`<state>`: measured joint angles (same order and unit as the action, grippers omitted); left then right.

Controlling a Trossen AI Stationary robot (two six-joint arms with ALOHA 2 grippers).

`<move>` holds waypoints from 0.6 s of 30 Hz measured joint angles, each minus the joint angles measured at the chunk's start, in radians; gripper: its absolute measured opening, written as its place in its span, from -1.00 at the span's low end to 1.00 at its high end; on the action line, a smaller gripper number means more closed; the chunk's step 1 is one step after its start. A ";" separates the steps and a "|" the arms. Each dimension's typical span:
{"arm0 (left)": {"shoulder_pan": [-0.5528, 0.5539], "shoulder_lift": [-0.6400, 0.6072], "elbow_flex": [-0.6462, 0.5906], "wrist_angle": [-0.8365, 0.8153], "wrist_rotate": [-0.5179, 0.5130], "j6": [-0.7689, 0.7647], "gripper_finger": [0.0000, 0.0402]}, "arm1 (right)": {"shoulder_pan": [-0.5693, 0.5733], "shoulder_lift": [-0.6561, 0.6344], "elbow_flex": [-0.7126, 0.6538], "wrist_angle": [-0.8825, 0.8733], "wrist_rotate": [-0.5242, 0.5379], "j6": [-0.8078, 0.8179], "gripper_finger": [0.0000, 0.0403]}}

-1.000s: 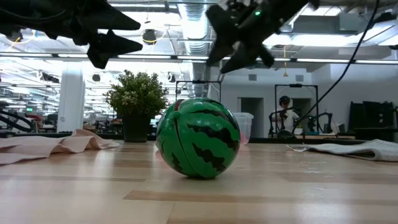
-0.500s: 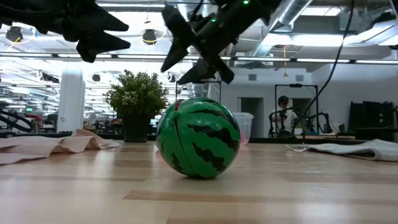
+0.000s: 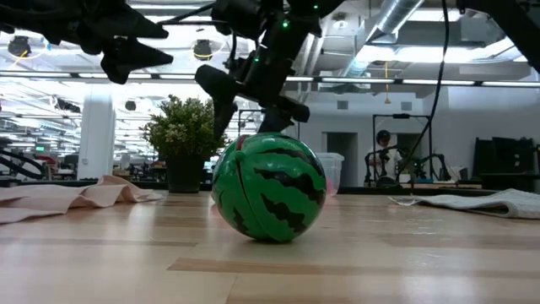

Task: Pick and placing Produce into tupperware
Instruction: Put the apple into the transparent bin

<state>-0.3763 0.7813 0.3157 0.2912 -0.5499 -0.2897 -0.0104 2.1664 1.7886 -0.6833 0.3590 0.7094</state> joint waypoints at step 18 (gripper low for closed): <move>-0.062 -0.064 0.000 -0.023 -0.051 0.024 0.17 | -0.023 0.060 0.012 0.037 -0.044 0.022 0.92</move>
<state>-0.4385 0.7170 0.3161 0.2678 -0.6011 -0.2657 -0.0337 2.2266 1.8003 -0.6459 0.3146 0.7311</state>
